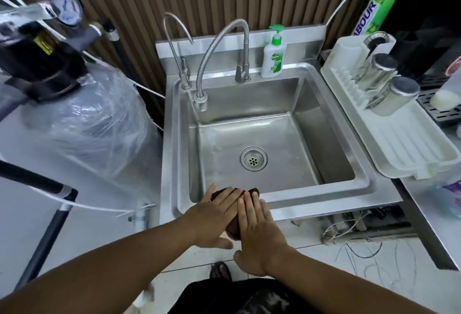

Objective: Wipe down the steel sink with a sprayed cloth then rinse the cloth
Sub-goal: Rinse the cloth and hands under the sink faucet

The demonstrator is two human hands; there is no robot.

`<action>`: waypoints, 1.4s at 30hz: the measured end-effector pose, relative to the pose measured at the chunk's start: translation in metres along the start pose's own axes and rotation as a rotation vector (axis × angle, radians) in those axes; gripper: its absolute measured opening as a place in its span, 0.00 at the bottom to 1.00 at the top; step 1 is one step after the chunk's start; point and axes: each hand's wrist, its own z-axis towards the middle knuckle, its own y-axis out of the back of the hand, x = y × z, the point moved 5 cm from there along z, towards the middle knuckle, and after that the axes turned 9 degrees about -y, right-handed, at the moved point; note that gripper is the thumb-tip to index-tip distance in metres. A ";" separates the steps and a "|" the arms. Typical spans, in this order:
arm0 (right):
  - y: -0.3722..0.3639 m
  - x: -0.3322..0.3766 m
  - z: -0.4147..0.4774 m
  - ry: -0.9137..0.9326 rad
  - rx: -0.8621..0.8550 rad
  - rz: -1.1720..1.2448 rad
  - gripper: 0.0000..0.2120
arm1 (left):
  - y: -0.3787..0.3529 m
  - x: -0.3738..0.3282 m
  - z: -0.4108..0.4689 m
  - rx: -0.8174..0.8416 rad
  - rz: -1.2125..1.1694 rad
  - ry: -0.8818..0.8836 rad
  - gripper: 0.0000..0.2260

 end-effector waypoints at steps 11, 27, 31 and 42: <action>0.020 0.116 0.027 0.266 -0.111 -0.096 0.38 | -0.032 0.046 -0.111 -0.083 0.145 0.143 0.32; 0.156 -0.114 0.049 0.100 0.035 1.858 0.11 | 0.163 0.025 0.012 -1.041 -1.665 0.560 0.07; 0.174 -0.171 0.053 0.096 0.052 1.959 0.10 | 0.200 0.012 0.058 -1.102 -1.909 0.472 0.07; 0.210 -0.240 0.044 0.156 -0.191 1.749 0.05 | 0.233 0.007 0.102 -1.297 -1.813 0.526 0.10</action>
